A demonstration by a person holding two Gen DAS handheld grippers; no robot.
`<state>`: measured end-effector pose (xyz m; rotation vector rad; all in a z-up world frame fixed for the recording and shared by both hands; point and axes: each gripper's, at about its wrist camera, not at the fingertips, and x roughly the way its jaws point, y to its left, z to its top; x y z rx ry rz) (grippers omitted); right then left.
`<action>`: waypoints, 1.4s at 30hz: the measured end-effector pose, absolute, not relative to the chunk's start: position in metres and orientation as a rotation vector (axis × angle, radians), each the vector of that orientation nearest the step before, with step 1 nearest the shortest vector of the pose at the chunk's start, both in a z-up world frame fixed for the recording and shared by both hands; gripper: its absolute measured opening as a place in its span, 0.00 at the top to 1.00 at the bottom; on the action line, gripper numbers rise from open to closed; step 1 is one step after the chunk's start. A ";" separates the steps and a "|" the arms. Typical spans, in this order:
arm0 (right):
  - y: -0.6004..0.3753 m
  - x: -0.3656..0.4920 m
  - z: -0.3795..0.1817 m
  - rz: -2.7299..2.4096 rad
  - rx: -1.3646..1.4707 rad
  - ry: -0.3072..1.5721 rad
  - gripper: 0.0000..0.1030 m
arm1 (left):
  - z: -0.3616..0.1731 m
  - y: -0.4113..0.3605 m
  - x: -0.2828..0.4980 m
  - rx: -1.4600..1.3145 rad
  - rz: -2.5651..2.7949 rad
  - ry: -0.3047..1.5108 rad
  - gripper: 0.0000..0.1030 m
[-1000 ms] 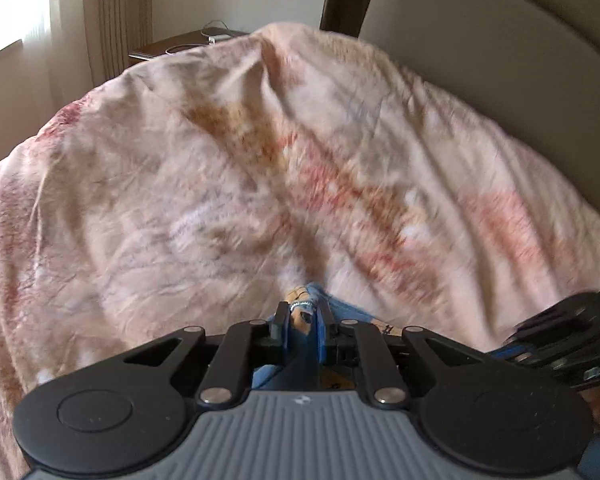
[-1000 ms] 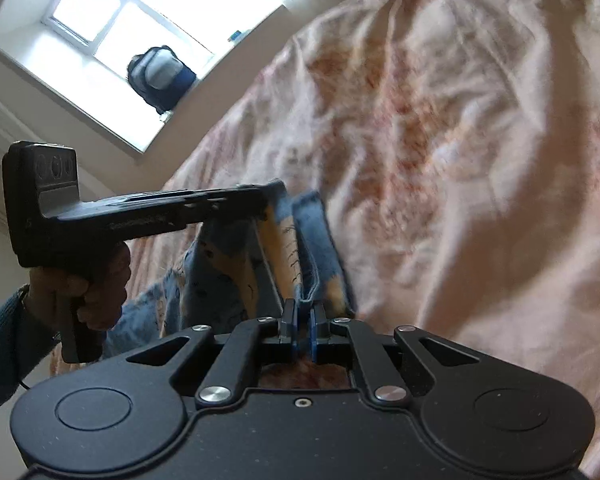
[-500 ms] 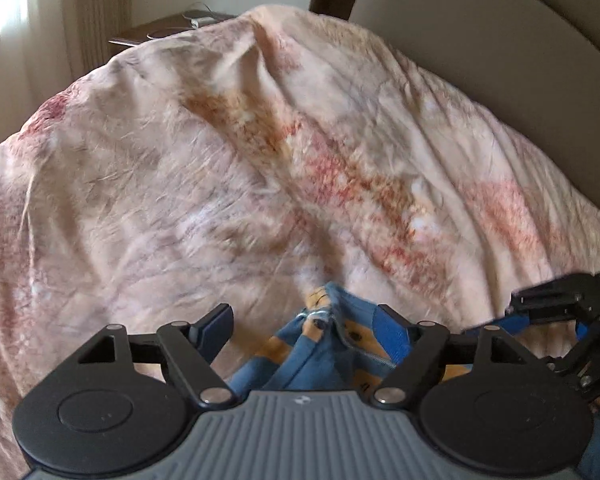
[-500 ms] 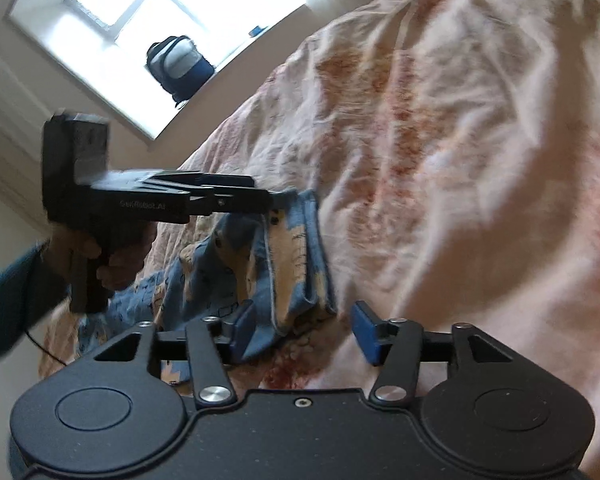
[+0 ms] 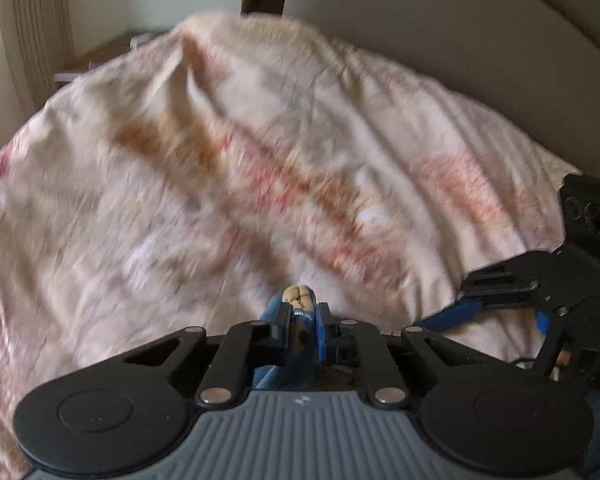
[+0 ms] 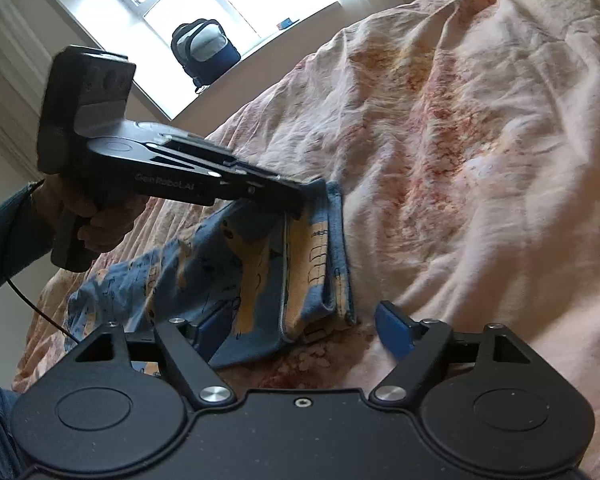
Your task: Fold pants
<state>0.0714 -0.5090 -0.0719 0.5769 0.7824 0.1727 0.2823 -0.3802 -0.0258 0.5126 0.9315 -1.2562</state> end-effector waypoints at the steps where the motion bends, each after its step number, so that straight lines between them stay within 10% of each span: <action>1: -0.509 0.071 -0.072 0.173 0.579 0.780 0.21 | -0.028 -0.381 0.282 0.537 -1.237 0.916 0.88; 3: -0.510 0.071 -0.073 0.171 0.581 0.778 0.22 | -0.037 -0.384 0.282 0.618 -1.168 0.890 0.80; 7: -0.511 0.069 -0.072 0.151 0.564 0.779 0.32 | -0.038 -0.379 0.291 0.558 -1.086 0.911 0.27; 16: -0.520 0.068 -0.074 0.141 0.674 0.777 0.51 | -0.050 -0.372 0.309 0.462 -1.175 1.081 0.29; 18: -0.518 0.069 -0.074 0.147 0.657 0.785 0.66 | -0.052 -0.372 0.312 0.446 -1.149 1.086 0.44; 20: -0.515 0.070 -0.074 0.149 0.625 0.789 0.76 | -0.053 -0.373 0.315 0.413 -1.136 1.109 0.80; 29: -0.508 0.053 -0.060 0.107 0.541 0.710 0.86 | -0.021 -0.378 0.287 0.436 -1.164 0.945 0.88; 36: -0.511 0.048 -0.062 0.093 0.533 0.708 0.88 | -0.040 -0.396 0.282 0.519 -1.129 0.952 0.87; 42: -0.512 0.053 -0.070 0.085 0.531 0.761 0.87 | -0.037 -0.384 0.283 0.461 -1.032 0.907 0.28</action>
